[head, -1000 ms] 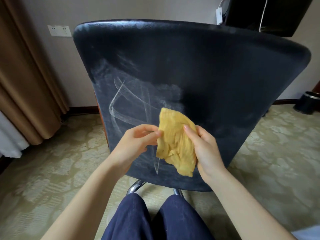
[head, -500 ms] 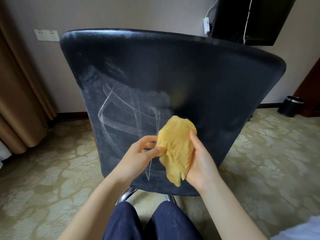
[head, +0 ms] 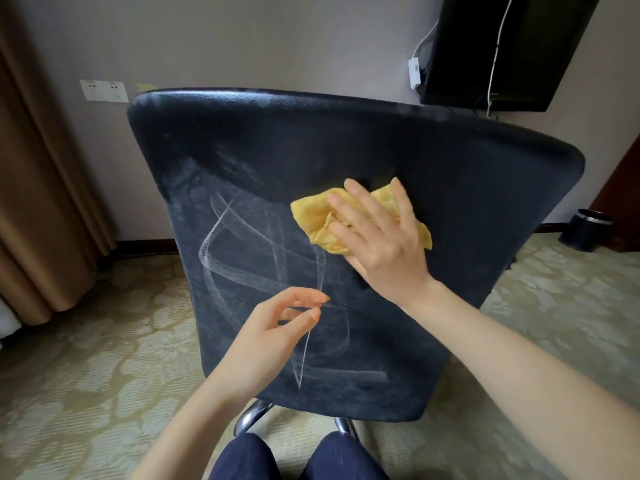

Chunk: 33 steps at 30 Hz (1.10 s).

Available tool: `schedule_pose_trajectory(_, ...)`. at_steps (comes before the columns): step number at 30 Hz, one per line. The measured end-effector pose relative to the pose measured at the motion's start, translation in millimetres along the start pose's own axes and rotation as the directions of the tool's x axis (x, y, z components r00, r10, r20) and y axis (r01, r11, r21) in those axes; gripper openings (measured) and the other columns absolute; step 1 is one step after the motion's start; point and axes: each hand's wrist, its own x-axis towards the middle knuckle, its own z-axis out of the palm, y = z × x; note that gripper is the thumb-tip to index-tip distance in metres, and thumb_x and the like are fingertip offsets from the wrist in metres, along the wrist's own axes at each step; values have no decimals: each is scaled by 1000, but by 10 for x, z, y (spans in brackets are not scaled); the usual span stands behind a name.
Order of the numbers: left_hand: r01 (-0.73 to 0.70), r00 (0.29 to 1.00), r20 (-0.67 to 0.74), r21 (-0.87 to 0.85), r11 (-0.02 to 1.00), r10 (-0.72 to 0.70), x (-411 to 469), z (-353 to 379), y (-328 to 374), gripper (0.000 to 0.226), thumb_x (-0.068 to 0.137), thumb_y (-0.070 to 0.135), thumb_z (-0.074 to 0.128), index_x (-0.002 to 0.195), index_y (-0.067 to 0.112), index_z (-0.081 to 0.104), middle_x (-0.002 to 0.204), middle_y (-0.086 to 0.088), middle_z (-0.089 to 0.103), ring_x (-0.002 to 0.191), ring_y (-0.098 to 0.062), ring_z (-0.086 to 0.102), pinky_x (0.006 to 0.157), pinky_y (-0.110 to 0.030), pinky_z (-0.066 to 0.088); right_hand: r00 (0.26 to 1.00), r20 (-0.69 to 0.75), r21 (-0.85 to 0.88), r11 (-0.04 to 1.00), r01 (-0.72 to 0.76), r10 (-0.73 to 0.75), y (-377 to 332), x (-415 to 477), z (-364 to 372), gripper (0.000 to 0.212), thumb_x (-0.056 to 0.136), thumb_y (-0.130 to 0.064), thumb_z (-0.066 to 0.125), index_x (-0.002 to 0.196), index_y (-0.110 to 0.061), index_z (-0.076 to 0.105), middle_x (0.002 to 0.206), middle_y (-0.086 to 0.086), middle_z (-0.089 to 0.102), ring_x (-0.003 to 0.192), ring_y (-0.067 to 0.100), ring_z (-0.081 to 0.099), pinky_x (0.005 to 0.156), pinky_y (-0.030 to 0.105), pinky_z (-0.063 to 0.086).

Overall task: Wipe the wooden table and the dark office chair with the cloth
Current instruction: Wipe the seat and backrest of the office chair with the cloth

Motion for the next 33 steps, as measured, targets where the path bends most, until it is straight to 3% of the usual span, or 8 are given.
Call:
schedule_pose_trajectory(4, -9, 1000, -29, 54, 999, 10, 34, -80, -81, 20, 93, 13, 55, 95, 28, 69, 99, 14, 65, 82, 10, 56, 70, 2, 35, 984, 39, -13, 985, 173, -173, 139, -160, 226, 41, 91, -11, 64, 128, -27, 58, 132, 2, 60, 125, 21, 53, 109, 48, 29)
schedule_pose_trajectory(8, -83, 989, -116, 104, 991, 95, 121, -93, -95, 27, 92, 16, 57, 105, 39, 62, 114, 22, 58, 100, 12, 51, 90, -10, 38, 929, 138, -25, 937, 349, -342, 177, -378, 318, 35, 93, -19, 62, 127, -21, 63, 137, 0, 55, 130, 18, 47, 112, 44, 27)
schedule_pose_trajectory(12, -256, 946, -116, 314, 914, 304, 217, -92, -26, 59, 91, 22, 58, 138, 46, 32, 153, 28, 11, 139, 12, 7, 108, -6, 10, 838, 254, 83, 874, 479, -483, 164, -608, 271, 34, 98, -25, 54, 130, -18, 59, 138, -1, 54, 131, 18, 47, 112, 44, 30)
schedule_pose_trajectory(15, -275, 906, -78, 638, 719, 416, 333, -155, 68, 81, 92, 21, 57, 149, 39, 2, 153, 20, -23, 141, -3, -22, 113, -30, -9, 763, 291, 208, 817, 538, -577, 252, -760, 148, 34, 91, -15, 64, 125, -16, 64, 132, -1, 59, 125, 16, 53, 106, 38, 42)
schedule_pose_trajectory(18, -226, 858, -55, 852, 472, 511, 455, -254, 191, 91, 88, 18, 58, 150, 29, -7, 150, 13, -29, 140, -11, -27, 111, -38, -13, 736, 310, 251, 798, 548, -602, 422, -807, 4, 27, 89, -7, 62, 112, -16, 72, 125, 0, 65, 116, 16, 61, 97, 33, 48)
schedule_pose_trajectory(25, -174, 861, 23, 952, 250, 508, 624, -461, 229, 93, 86, 16, 57, 151, 22, -9, 159, 2, -14, 139, -9, -18, 114, -43, -7, 895, 115, 38, 902, 430, -431, 741, -327, -156, 27, 82, -2, 72, 107, -14, 74, 121, 1, 66, 108, 20, 57, 82, 30, 46)
schedule_pose_trajectory(29, -213, 859, 62, 946, 245, 508, 648, -530, 236, 97, 82, 6, 51, 149, 26, -15, 152, 11, -22, 138, -6, -18, 115, -42, -3, 963, 0, 4, 963, 270, -270, 530, 88, -22, 23, 88, -25, 70, 110, -19, 73, 123, -3, 65, 113, 17, 55, 91, 32, 43)
schedule_pose_trajectory(33, -240, 847, 61, 930, 278, 528, 670, -539, 238, 103, 77, -1, 49, 147, 29, -19, 152, 13, -16, 142, -6, -12, 114, -41, -6, 969, 75, -1, 972, 237, -236, 150, 110, 226, 34, 94, -39, 57, 119, -21, 69, 129, -6, 61, 124, 14, 54, 102, 37, 35)
